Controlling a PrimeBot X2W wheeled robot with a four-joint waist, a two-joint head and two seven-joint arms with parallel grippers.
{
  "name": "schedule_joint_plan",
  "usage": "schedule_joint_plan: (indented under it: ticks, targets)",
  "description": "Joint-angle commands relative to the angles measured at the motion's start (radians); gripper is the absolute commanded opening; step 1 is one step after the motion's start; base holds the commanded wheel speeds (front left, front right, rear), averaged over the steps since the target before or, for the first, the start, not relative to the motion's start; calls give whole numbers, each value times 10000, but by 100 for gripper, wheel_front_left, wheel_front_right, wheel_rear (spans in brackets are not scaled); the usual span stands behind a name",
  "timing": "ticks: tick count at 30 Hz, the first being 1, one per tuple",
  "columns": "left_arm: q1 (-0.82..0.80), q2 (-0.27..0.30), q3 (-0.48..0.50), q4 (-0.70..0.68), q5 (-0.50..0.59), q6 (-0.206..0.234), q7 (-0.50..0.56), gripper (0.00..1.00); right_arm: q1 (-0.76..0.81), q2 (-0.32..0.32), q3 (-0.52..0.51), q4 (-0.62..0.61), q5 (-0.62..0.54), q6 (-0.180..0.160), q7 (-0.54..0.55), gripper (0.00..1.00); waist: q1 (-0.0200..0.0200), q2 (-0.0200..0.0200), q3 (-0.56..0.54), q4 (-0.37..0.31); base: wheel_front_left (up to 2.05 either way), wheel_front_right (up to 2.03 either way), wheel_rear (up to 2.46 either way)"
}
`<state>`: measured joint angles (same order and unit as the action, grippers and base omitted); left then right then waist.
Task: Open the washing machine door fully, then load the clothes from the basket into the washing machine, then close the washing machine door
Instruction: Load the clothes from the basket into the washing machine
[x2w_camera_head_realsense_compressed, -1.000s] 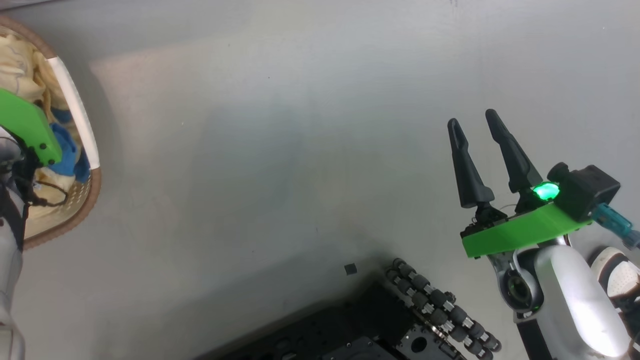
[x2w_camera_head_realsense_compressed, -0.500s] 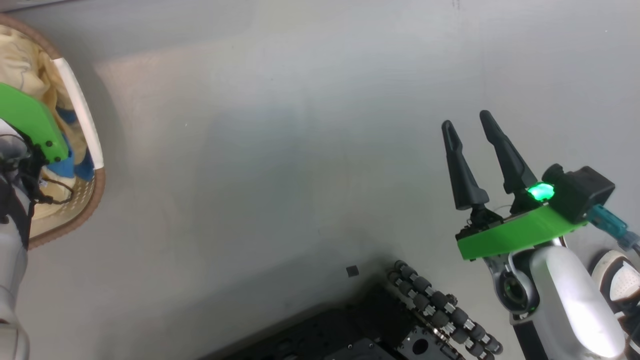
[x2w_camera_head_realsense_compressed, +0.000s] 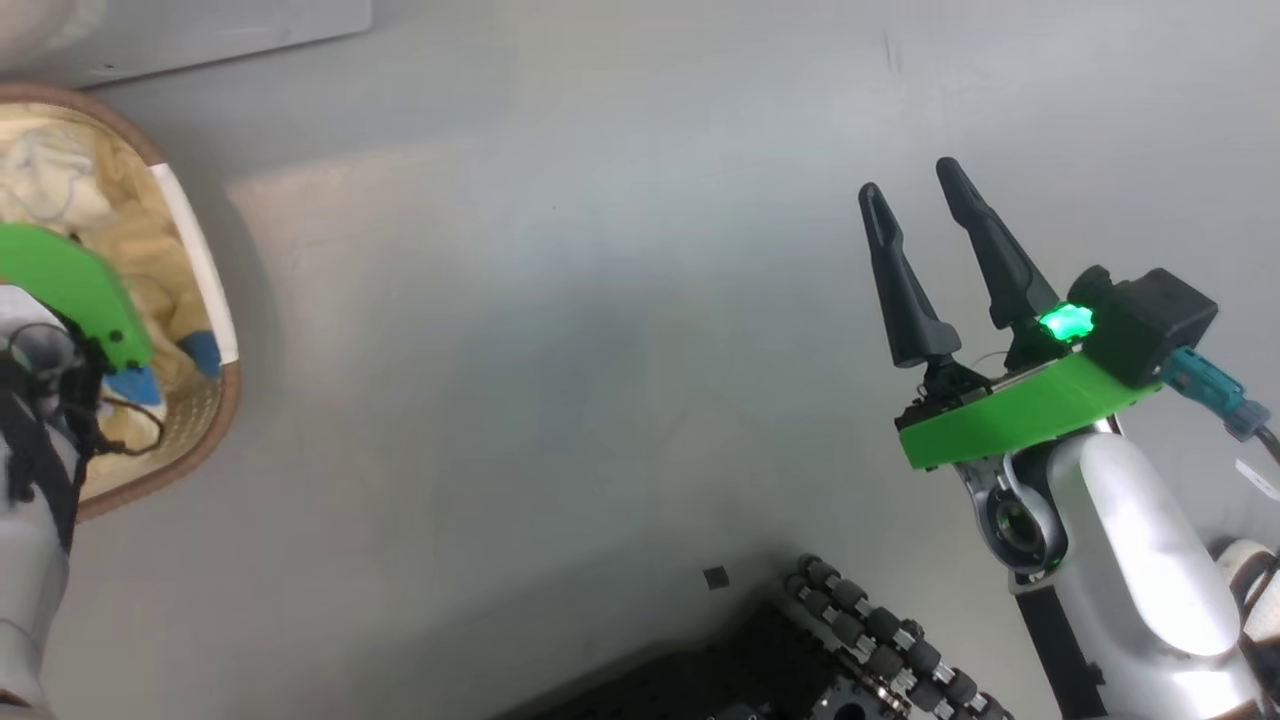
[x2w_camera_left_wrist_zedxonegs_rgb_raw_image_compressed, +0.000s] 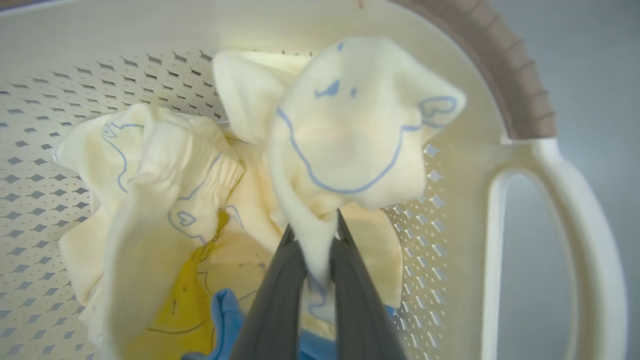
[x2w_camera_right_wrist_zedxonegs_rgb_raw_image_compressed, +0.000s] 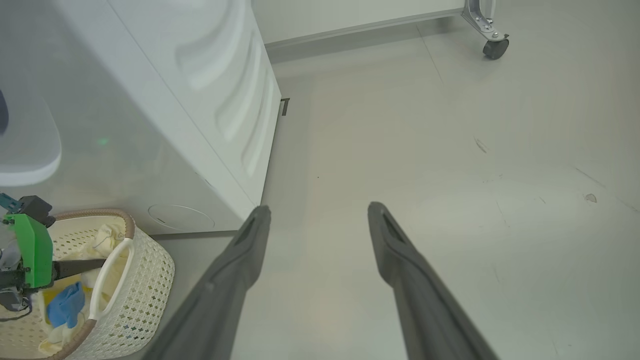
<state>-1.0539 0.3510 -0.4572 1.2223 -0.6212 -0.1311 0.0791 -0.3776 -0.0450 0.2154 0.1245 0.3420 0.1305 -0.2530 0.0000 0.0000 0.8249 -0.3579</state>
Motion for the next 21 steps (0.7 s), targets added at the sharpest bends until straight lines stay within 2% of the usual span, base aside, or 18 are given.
schedule_joint_plan:
  ticks: [1, 10, 21]
  targets:
    - [206, 399, 124, -232, -97, 5, -162, 0, 205, -53, 64, -155, -72, 2, -87, 100, 0, 0, -333, 254, 0, 0, 0]
    - [1078, 248, -388, -637, -550, 5, -1134, 0, 288, -56, -162, 94, -530, 2, -87, 100, 0, 0, -1483, 979, 0, 0, 0]
    - [1710, 13, -687, -790, -560, 23, -3083, 0, 585, -386, -343, 346, -692, 2, -87, 100, 0, 0, -2670, 1937, 0, 0, 0]
